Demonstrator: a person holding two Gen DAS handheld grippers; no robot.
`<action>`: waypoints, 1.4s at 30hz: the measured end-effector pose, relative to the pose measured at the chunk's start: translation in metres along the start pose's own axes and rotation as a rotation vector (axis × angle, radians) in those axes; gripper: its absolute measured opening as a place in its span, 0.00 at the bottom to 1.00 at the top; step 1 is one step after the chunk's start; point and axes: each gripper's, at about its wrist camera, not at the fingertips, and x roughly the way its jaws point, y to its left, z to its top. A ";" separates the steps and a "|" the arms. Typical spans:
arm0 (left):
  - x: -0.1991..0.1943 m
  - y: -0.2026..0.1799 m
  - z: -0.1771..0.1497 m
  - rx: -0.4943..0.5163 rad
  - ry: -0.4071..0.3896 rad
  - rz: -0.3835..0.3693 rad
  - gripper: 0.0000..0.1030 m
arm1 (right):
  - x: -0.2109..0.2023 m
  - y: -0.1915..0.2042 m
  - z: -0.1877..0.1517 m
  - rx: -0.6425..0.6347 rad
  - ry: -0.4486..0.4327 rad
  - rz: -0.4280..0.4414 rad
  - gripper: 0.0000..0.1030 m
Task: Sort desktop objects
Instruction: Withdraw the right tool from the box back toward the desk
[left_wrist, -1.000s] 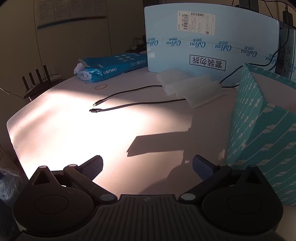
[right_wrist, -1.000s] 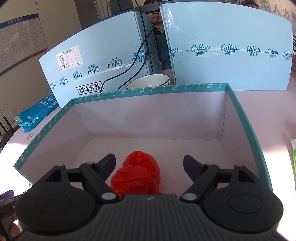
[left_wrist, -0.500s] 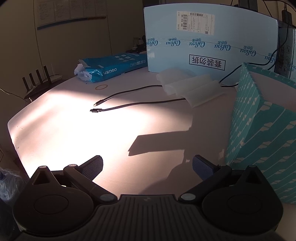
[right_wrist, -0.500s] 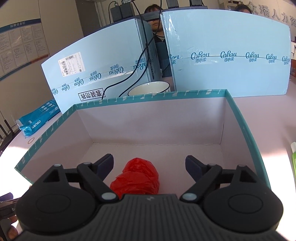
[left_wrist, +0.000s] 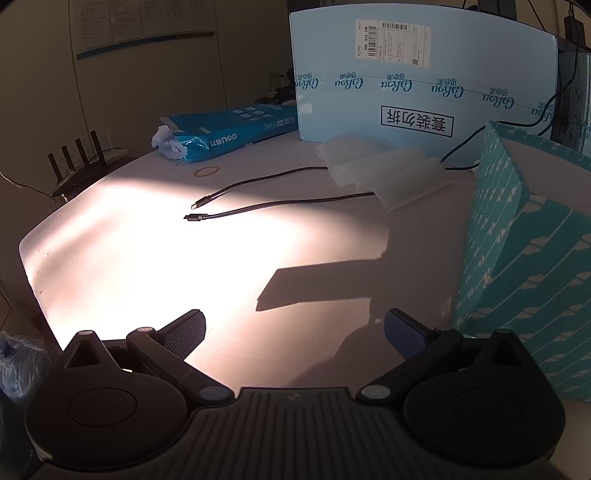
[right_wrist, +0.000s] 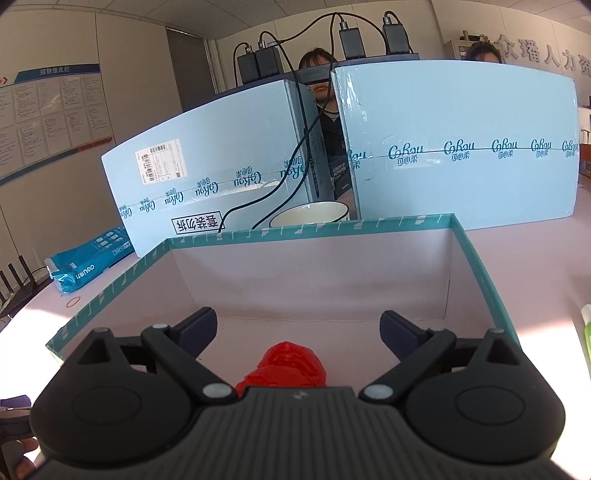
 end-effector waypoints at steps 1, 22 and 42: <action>0.000 0.000 0.000 -0.002 0.000 -0.001 1.00 | -0.002 0.000 0.000 -0.001 -0.012 0.003 0.94; -0.035 0.019 0.000 -0.166 -0.112 -0.067 1.00 | -0.067 -0.031 0.001 0.070 -0.240 0.036 1.00; -0.075 0.024 0.025 -0.299 -0.301 -0.079 1.00 | -0.122 -0.100 -0.032 0.216 -0.468 -0.123 1.00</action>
